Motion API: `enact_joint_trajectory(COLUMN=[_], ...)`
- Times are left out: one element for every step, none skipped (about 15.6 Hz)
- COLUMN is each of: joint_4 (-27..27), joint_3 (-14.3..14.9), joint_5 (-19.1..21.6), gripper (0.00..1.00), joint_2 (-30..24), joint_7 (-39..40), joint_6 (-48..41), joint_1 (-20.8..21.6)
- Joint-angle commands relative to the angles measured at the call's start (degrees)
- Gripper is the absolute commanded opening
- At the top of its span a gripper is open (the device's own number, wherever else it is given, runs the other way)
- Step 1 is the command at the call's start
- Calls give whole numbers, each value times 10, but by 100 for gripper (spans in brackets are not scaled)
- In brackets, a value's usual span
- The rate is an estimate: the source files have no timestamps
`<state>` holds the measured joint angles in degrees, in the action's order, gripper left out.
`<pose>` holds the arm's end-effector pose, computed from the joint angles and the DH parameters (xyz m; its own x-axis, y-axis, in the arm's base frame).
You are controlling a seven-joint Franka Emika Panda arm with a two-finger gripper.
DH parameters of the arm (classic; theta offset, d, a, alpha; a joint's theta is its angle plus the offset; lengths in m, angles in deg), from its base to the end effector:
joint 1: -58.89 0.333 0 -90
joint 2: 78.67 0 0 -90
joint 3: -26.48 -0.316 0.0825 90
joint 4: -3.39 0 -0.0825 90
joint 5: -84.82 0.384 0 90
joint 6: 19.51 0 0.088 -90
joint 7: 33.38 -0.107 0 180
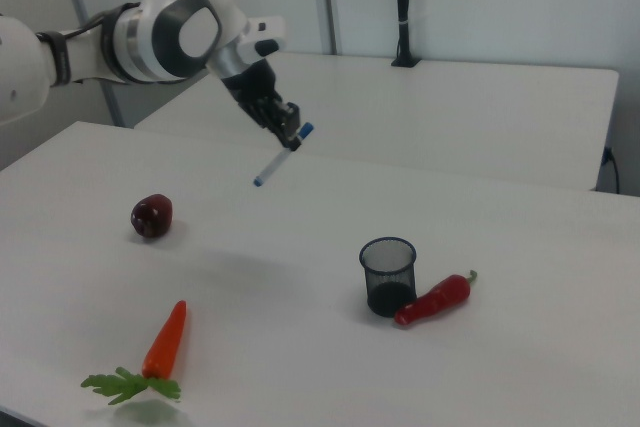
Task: Place marker
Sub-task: 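Lift the marker and carry it over the black mesh cup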
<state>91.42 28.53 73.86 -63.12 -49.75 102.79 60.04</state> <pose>0.6745 -0.0160 0.5332 0.9164 -0.1891 0.3528 -0.2374 -0.9664 0.0988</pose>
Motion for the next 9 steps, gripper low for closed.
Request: enact_joint_trajectory(joint_4=[28,35,41,44,45,48,53,63,78], joint_3=[-1,-1,-1,-1,-1,-1,-1,-1,-1], joint_5=[-26,-33,-40,-45,-49,-54,-57,-63,-73], gripper=[13,13,13,13,13,13,13,13,13], joint_2=[-3,-1,0,4,10,15,21,27,33], joint_7=[-4,-4,-4,-4,-4,-4,-4,-4,-4], joint_6=[87,110,130,147,160,174,189,207,227], joint_1=[-47,-57,-68,-77,-88,-99,-108,-115,-122])
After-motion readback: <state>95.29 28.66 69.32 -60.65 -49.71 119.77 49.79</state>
